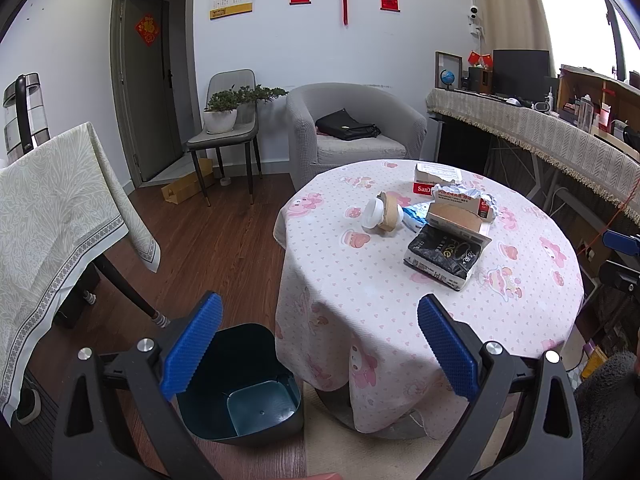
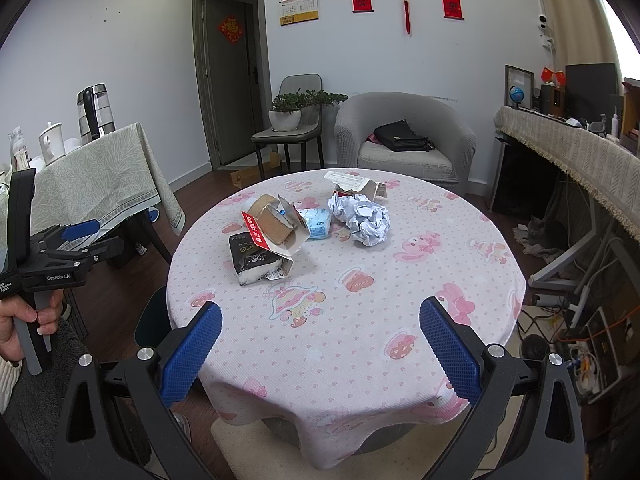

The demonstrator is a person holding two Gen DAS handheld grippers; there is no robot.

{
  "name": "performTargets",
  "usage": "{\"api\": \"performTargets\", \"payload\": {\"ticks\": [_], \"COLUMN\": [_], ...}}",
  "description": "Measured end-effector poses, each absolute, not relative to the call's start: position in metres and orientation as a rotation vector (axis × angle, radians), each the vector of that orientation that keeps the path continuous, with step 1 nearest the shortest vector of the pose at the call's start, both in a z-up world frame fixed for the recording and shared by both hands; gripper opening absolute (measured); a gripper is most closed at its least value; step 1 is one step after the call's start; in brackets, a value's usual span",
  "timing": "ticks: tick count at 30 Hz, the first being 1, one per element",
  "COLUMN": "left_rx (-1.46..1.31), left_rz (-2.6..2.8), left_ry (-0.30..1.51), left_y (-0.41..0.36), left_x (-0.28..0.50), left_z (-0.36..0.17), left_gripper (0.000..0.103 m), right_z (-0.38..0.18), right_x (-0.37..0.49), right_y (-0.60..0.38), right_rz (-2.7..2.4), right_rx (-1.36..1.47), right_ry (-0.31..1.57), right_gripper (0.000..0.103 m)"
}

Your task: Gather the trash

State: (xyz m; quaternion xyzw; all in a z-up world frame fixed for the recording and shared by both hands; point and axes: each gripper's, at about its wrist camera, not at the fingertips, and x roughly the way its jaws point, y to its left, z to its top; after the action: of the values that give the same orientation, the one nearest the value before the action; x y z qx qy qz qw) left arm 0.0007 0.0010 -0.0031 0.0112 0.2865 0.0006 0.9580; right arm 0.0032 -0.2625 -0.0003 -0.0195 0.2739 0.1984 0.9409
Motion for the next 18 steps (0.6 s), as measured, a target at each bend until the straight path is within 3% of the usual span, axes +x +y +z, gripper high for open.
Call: {"api": "performTargets", "payload": {"ticks": [18], "left_rx": [0.035], "left_rz": [-0.052], "left_ry": [0.587], "left_y": [-0.0068], "left_x": [-0.0010], "left_z": [-0.0059], "left_gripper": [0.100], "right_z": [0.0007], "right_x": [0.0027], "right_y": [-0.2620], "right_rz": [0.406], "right_rx": [-0.037], "right_ry": [0.563], "right_gripper": [0.100]}}
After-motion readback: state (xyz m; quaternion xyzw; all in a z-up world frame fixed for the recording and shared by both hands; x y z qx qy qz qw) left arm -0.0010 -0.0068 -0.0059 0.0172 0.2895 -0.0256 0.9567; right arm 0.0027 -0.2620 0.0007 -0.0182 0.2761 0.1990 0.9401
